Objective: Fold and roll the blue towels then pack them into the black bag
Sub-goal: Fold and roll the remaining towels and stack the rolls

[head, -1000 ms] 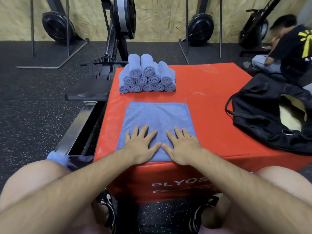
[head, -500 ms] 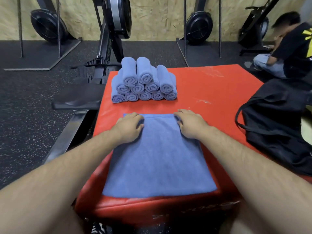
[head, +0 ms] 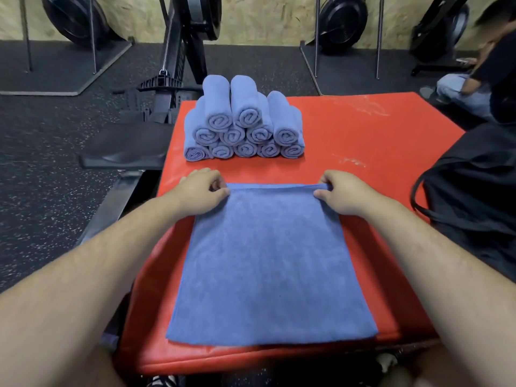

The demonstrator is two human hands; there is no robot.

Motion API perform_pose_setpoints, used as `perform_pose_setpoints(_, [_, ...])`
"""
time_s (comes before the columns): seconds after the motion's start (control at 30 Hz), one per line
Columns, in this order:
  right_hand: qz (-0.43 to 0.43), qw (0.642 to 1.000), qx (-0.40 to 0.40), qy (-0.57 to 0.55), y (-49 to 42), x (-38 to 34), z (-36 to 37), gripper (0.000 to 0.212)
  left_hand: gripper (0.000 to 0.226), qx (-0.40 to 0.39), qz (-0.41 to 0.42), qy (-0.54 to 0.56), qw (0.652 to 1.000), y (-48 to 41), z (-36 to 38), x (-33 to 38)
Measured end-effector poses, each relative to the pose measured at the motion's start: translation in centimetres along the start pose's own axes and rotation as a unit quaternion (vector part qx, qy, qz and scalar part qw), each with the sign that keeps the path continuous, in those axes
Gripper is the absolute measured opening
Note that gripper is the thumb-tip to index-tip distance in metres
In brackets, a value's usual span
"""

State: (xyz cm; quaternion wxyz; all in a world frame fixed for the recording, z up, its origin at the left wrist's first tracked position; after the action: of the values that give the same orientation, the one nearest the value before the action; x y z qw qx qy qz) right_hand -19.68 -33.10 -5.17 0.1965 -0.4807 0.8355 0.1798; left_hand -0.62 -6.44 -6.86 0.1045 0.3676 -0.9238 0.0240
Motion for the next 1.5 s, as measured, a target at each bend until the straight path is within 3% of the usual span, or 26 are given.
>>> perform_pose_setpoints(0.23, [0.047, 0.994, 0.025, -0.097, 0.1, 1.2, -0.8, 0.016, 0.010, 0.000, 0.031, 0.021, 0.999, 0.4, -0.3, -1.6])
perform_pose_setpoints(0.5, [0.066, 0.994, 0.045, -0.071, -0.4, 1.2, -0.3, 0.019, 0.010, 0.067, -0.029, 0.055, 0.996, 0.0, -0.3, -1.5])
perform_pose_setpoints(0.9, [0.004, 0.999, 0.048, 0.016, -0.6, 0.8, 1.8, 0.012, 0.008, 0.107, 0.036, -0.045, 0.993, -0.7, 1.1, -1.6])
perform_pose_setpoints(1.0, [-0.009, 0.998, 0.063, -0.031, -0.1, 0.5, 0.8, 0.003, 0.008, 0.103, 0.018, -0.093, 0.990, -0.4, 0.7, -0.9])
perform_pose_setpoints(1.23, [-0.033, 0.981, 0.141, -0.125, 1.8, -0.3, -2.8, 0.010, 0.010, 0.072, 0.058, 0.013, 0.996, 0.3, -1.9, -1.0])
perform_pose_setpoints(1.5, [-0.095, 0.973, 0.175, -0.114, 6.2, -2.3, -7.1, 0.018, 0.003, 0.184, 0.054, 0.028, 0.981, 4.4, -8.1, -0.2])
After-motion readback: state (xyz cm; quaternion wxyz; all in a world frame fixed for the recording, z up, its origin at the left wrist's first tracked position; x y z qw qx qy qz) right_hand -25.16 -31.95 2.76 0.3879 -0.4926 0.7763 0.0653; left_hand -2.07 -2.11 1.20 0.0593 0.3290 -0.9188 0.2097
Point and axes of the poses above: each hand's wrist, its own y-axis away from the middle knuckle, its own z-axis out of the palm, x = y × z, the point moved 1 cm from there along -y, towards the middle knuckle, and after that the axes turned 9 degrees about -y, right-handed, at the moved point
